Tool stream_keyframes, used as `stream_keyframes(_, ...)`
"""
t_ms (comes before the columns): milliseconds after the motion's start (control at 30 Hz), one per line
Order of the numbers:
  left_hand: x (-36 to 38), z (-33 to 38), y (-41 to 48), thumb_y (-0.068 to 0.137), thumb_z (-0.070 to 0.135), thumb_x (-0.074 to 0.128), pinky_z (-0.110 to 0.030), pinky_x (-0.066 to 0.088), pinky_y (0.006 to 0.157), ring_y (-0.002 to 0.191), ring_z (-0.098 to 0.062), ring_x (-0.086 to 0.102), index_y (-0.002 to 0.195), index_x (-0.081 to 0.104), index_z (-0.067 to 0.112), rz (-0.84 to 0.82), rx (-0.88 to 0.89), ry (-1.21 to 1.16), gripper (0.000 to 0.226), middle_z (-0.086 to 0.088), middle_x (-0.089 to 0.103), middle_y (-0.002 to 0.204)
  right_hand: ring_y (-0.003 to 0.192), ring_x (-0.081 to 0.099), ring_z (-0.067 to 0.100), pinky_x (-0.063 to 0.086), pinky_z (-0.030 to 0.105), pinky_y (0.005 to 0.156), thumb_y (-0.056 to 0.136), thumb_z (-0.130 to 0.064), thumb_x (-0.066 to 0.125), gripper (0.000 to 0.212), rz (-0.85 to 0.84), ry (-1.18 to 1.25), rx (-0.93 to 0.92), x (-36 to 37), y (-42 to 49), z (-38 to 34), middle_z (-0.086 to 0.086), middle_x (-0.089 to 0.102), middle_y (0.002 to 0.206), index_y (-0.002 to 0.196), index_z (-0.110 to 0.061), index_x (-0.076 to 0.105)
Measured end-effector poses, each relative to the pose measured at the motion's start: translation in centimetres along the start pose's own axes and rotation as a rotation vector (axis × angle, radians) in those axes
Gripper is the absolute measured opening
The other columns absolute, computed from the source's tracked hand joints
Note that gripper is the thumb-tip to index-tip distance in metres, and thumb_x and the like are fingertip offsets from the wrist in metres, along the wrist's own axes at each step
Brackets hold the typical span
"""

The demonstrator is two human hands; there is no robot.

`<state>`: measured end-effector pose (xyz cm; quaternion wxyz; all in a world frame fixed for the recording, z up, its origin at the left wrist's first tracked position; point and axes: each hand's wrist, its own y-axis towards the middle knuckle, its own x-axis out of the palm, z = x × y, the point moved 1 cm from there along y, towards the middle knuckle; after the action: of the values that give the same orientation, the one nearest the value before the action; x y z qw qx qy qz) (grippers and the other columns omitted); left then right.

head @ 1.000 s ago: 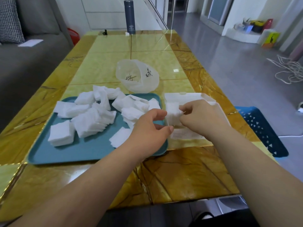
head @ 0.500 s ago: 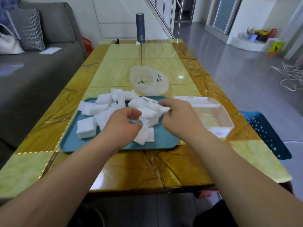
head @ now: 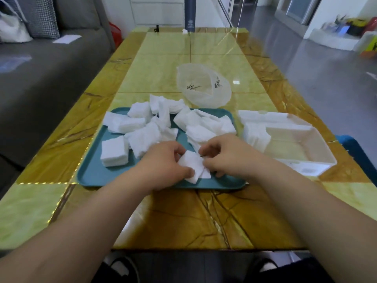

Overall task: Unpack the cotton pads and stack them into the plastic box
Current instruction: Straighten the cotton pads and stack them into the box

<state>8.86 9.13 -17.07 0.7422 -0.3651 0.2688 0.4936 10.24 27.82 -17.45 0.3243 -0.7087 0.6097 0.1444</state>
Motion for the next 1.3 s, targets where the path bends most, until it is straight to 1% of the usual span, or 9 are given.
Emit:
stream_keyframes(167,0.3,0.4,0.4,0.077,0.033,0.086,-0.021,0.039,0.056,0.077,-0.005,0.059,0.097,0.063,0.032,-0.063,0.041,-0.06,0.03,0.009,0.065,0.089,0.073,0.066,0.003,0.05,0.021,0.064,0.082,-0.036,0.082,0.035,-0.036,-0.069,-0.094,0.1,0.3,0.1,-0.009,0.072,0.092,0.115,-0.027,0.074)
stream_keyframes(367,0.1,0.2,0.3,0.08,0.023,0.083,-0.011,0.046,0.056,0.082,-0.003,0.065,0.1,0.066,0.034,0.022,0.111,-0.297,0.029,0.012,0.069,0.094,0.083,0.068,0.003,0.051,0.019,0.074,0.082,-0.03,0.084,0.025,0.075,0.088,-0.156,0.3,0.2,-0.2,-0.007,0.074,0.094,0.105,-0.038,0.075)
stream_keyframes(500,-0.5,-0.2,0.4,0.082,0.015,0.083,-0.016,0.056,0.066,0.083,-0.005,0.072,0.111,0.068,0.034,0.058,0.079,-0.544,0.038,0.008,0.075,0.097,0.07,0.066,-0.008,0.045,0.008,0.059,0.083,-0.033,0.084,0.015,0.148,0.149,-0.107,-0.1,-0.1,-0.1,-0.01,0.074,0.081,0.097,-0.03,0.077)
stream_keyframes(633,-0.6,0.0,0.0,0.085,0.013,0.081,-0.038,0.062,0.089,0.097,-0.014,0.075,0.114,0.071,0.031,-0.003,0.128,-0.629,0.035,0.006,0.079,0.102,0.065,0.063,-0.001,0.048,0.015,0.056,0.08,-0.038,0.086,0.023,0.146,0.268,-0.107,-0.2,-0.6,-0.5,-0.01,0.07,0.077,0.1,-0.03,0.077)
stream_keyframes(833,-0.5,0.4,-0.2,0.072,0.01,0.088,-0.045,0.059,0.097,0.107,-0.016,0.074,0.126,0.065,0.028,-0.052,0.186,-0.696,0.061,0.005,0.078,0.113,0.073,0.072,0.019,0.055,0.028,0.064,0.087,-0.024,0.081,0.018,0.15,0.494,-0.041,-0.6,-1.1,-0.9,0.004,0.076,0.081,0.096,-0.009,0.075)
stream_keyframes(900,-0.4,0.4,-0.3,0.077,0.002,0.086,-0.041,0.06,0.096,0.104,-0.013,0.075,0.125,0.066,0.027,-0.06,0.192,-0.69,0.059,0.007,0.079,0.111,0.084,0.074,0.028,0.056,0.036,0.071,0.089,-0.025,0.079,0.026,0.117,0.557,-0.009,-0.8,-1.3,-0.9,0.013,0.078,0.094,0.101,-0.003,0.072)
stream_keyframes(1133,-0.5,-0.2,0.0,0.085,0.004,0.081,-0.042,0.062,0.09,0.097,-0.027,0.075,0.117,0.072,0.025,-0.045,0.142,-0.635,0.04,-0.006,0.079,0.102,0.076,0.07,0.017,0.057,0.036,0.067,0.095,-0.023,0.072,0.02,0.172,0.783,0.066,-1.6,-1.3,-0.7,0.008,0.078,0.088,0.102,-0.005,0.069)
stream_keyframes(1233,-0.6,-0.7,0.3,0.087,0.007,0.077,-0.027,0.057,0.074,0.09,-0.018,0.073,0.101,0.078,0.026,-0.029,0.06,-0.643,0.023,0.002,0.079,0.095,0.081,0.071,0.017,0.06,0.037,0.072,0.096,-0.028,0.07,0.022,0.3,0.706,0.069,-1.8,-1.2,-0.5,0.012,0.078,0.099,0.106,-0.008,0.07)
stream_keyframes(1300,-0.7,-0.9,0.5,0.09,0.007,0.073,-0.027,0.052,0.071,0.083,-0.02,0.065,0.094,0.081,0.021,-0.034,0.018,-0.728,0.016,-0.002,0.077,0.092,0.083,0.071,0.018,0.063,0.04,0.08,0.096,-0.032,0.071,0.02,0.365,0.614,0.056,-1.7,-1.2,-0.4,0.014,0.076,0.099,0.101,-0.013,0.071)
